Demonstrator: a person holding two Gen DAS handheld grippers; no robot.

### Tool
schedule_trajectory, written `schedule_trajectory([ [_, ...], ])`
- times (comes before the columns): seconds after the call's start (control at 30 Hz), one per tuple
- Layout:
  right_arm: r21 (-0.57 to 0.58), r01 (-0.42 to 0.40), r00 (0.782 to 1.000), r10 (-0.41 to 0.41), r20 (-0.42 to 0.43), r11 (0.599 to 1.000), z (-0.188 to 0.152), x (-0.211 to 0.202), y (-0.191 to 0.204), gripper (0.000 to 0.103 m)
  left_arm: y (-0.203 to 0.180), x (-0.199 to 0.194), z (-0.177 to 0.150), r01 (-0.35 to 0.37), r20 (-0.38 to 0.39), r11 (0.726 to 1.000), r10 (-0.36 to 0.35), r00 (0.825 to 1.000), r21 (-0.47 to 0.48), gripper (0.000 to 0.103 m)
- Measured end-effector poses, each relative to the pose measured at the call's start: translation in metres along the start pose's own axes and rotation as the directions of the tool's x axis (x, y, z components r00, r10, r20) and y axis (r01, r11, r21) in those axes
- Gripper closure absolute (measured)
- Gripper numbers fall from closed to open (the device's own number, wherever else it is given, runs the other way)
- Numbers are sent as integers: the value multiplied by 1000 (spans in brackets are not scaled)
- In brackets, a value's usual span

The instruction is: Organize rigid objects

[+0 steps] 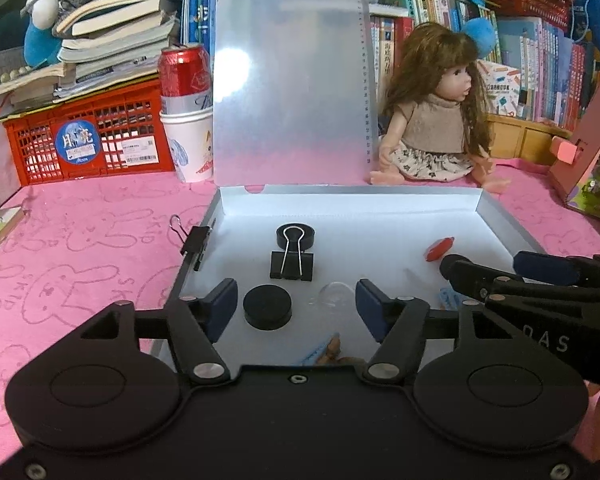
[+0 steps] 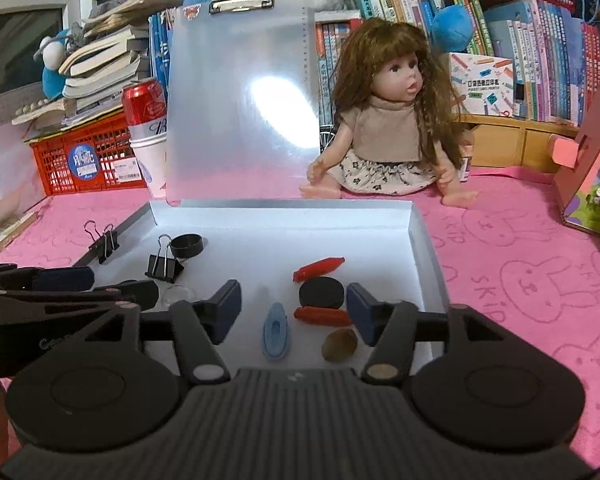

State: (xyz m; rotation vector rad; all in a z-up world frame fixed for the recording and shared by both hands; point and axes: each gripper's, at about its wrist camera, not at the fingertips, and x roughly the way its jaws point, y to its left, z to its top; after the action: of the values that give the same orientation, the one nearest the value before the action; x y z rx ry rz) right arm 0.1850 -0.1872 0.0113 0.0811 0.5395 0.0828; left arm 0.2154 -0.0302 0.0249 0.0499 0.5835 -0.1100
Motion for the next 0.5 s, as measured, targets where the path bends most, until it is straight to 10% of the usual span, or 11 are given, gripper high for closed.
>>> schedule_trajectory([
  [0.5,73,44,997,-48,56,996,-5,-55,-12,15,1,-61,-15,16,47,1000,-16,999,1,24],
])
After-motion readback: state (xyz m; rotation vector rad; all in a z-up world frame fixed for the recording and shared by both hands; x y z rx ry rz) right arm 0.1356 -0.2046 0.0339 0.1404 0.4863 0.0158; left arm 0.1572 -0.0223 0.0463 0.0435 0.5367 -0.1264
